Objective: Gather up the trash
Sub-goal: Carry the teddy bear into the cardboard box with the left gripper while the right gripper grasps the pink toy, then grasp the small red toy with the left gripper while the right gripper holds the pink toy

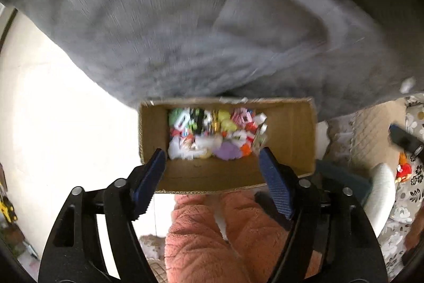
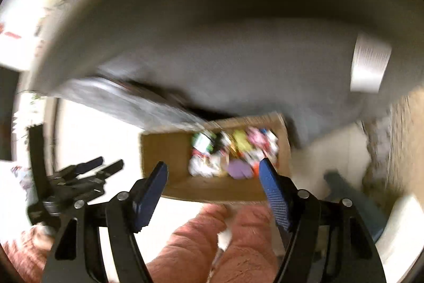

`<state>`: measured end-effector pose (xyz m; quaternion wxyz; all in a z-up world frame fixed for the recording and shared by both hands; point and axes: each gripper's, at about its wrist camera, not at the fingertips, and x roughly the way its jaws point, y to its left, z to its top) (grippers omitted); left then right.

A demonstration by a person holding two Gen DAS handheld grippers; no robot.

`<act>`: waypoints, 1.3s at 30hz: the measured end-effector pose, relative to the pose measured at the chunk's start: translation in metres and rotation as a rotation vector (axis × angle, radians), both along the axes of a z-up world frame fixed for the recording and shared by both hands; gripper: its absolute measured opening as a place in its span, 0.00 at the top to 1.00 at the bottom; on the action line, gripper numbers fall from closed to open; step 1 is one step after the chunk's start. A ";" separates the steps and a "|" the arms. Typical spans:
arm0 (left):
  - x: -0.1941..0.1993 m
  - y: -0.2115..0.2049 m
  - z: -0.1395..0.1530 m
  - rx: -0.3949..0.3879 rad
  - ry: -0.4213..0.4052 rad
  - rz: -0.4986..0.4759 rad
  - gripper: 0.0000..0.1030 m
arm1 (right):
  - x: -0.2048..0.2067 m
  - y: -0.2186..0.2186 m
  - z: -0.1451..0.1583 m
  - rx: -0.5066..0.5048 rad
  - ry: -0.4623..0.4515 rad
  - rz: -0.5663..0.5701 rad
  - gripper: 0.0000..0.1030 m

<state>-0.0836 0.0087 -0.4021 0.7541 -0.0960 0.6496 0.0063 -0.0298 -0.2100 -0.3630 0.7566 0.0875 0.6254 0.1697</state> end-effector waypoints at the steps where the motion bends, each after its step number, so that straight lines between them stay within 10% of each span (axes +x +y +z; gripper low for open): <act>1: -0.001 -0.001 0.014 0.008 -0.030 -0.004 0.22 | 0.002 0.001 0.023 0.034 -0.041 0.021 0.27; 7: -0.006 -0.011 0.109 0.038 -0.201 -0.020 0.14 | 0.066 -0.008 0.146 0.136 -0.347 0.010 0.06; 13: 0.015 -0.007 0.161 0.066 -0.325 -0.011 0.14 | 0.186 0.007 0.147 0.337 -0.185 -0.188 0.12; 19: 0.031 0.022 0.181 0.052 -0.345 -0.004 0.14 | 0.286 0.018 0.108 0.394 0.030 -0.597 0.37; 24: 0.037 0.050 0.183 0.052 -0.346 -0.019 0.14 | 0.324 0.028 0.096 0.358 0.063 -0.661 0.74; 33: 0.084 0.088 0.196 0.017 -0.394 -0.035 0.14 | 0.268 0.017 0.126 0.413 0.006 -0.606 0.78; 39: 0.170 0.030 0.200 0.121 -0.421 -0.218 0.14 | 0.177 -0.013 0.146 0.506 -0.037 -0.585 0.78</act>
